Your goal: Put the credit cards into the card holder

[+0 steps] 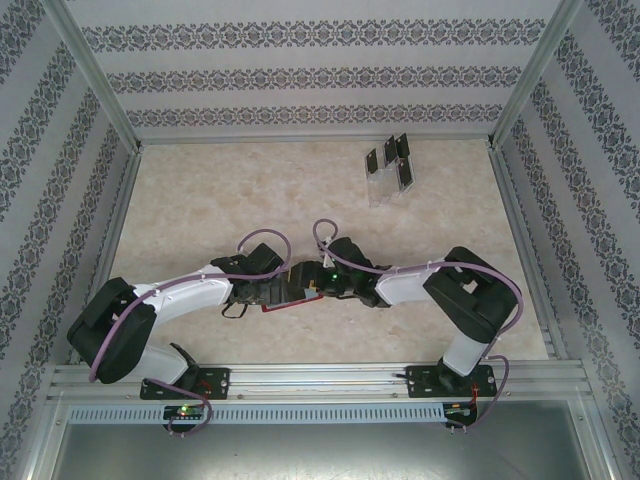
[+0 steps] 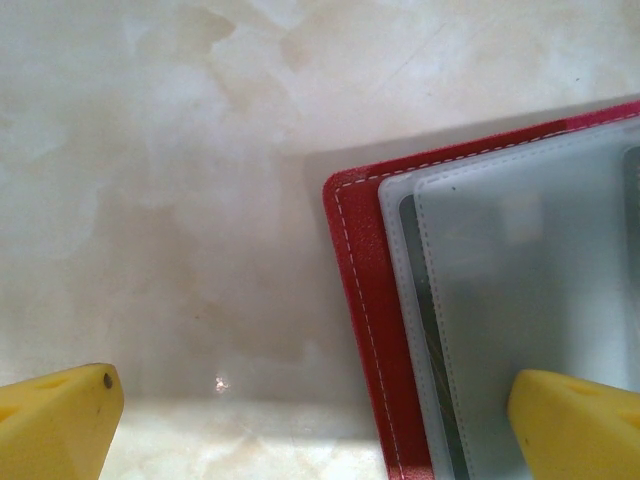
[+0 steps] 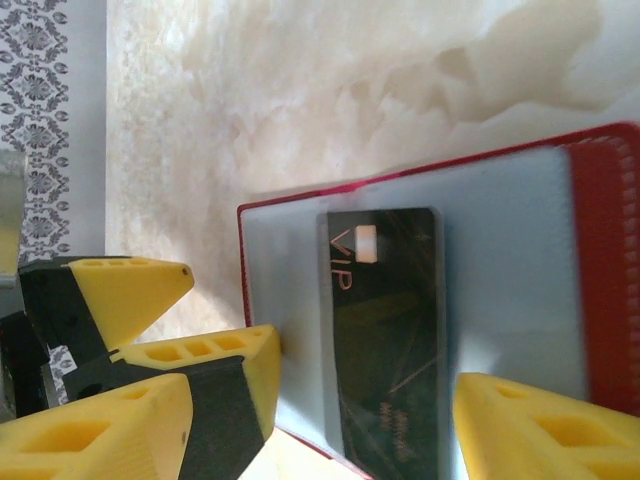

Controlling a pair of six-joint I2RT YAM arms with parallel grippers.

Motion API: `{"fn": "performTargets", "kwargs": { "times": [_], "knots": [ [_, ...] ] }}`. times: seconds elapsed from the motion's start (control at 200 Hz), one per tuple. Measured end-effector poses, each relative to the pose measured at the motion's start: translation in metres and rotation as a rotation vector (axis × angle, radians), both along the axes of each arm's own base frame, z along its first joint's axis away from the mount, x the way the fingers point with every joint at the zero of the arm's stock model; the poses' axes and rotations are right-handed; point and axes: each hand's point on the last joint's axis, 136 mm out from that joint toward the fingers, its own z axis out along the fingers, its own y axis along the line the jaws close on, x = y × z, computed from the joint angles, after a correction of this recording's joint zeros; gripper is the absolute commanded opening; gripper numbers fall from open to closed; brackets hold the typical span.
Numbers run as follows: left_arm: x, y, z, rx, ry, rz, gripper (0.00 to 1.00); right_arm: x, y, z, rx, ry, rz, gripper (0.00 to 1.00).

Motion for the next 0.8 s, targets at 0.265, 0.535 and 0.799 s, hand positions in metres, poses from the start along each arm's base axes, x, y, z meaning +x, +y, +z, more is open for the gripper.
{"fn": "performTargets", "kwargs": {
  "times": [0.265,0.535,0.799],
  "knots": [
    [0.0,0.0,0.001,-0.001,-0.003,0.0,1.0,0.014,-0.02,0.014,-0.018,-0.024,-0.035,0.57],
    [0.01,-0.008,0.026,-0.028,-0.041,-0.012,1.0,0.022,-0.036,0.017,-0.048,-0.037,-0.051,0.11],
    [0.032,-0.03,0.056,-0.097,-0.103,-0.029,1.0,0.016,-0.037,-0.002,-0.079,0.0,-0.02,0.01]
  ]
}}
